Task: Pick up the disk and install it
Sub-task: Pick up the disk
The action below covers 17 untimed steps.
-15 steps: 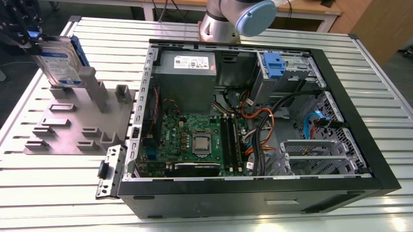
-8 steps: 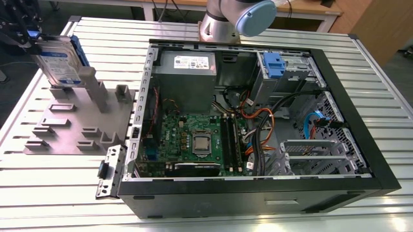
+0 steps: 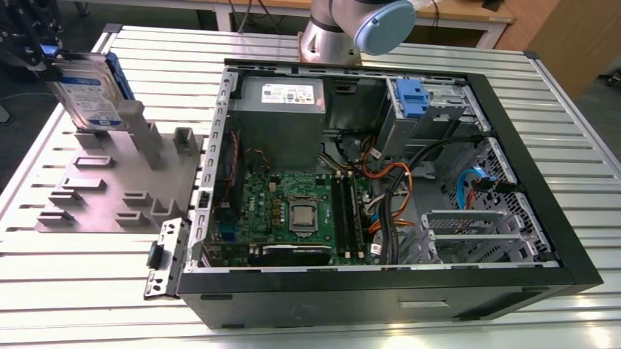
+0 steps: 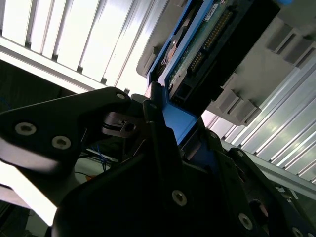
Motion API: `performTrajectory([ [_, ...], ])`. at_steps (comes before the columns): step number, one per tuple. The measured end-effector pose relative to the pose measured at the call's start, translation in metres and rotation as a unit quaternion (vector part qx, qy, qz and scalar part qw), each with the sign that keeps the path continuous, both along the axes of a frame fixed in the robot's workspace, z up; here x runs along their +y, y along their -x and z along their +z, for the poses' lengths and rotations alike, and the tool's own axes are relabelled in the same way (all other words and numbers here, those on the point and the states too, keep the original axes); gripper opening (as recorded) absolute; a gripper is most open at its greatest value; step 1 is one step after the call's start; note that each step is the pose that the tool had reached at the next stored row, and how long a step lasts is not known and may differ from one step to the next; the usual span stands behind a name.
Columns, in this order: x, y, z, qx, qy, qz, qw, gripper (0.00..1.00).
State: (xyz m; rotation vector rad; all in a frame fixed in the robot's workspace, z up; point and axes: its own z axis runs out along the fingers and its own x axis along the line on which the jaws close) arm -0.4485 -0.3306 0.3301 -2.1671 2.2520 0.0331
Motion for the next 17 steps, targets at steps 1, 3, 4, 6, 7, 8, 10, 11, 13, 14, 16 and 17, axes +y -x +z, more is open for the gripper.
performTrajectory([
  [1, 0.0000, 0.0000, 0.0002, 0.0000, 0.0000, 0.000, 1.00000, 0.37],
  [3, 0.0000, 0.0000, 0.0006, 0.0000, 0.0000, 0.000, 1.00000, 0.37],
  [4, 0.0000, 0.0000, 0.0007, 0.0000, 0.0000, 0.000, 1.00000, 0.37],
  [6, 0.0000, 0.0000, 0.0011, 0.0000, 0.0000, 0.000, 1.00000, 0.37],
  [7, 0.0000, 0.0000, 0.0012, 0.0000, 0.0000, 0.000, 1.00000, 0.37],
  [8, 0.0000, 0.0000, 0.0014, 0.0000, 0.0000, 0.000, 1.00000, 0.37],
  [10, 0.0000, 0.0000, 0.0021, 0.0000, 0.0000, 0.000, 1.00000, 0.37],
  [11, 0.0000, 0.0000, 0.0023, 0.0000, 0.0000, 0.000, 1.00000, 0.37],
  [13, 0.0000, 0.0000, 0.0023, 0.0000, 0.0000, 0.000, 1.00000, 0.37],
  [14, 0.0000, 0.0000, 0.0023, 0.0000, 0.0000, 0.000, 1.00000, 0.37],
  [16, 0.0000, 0.0000, 0.0023, 0.0001, 0.0000, 0.000, 1.00000, 0.37],
  [17, 0.0000, 0.0000, 0.0023, 0.0000, 0.0000, 0.000, 1.00000, 0.37],
])
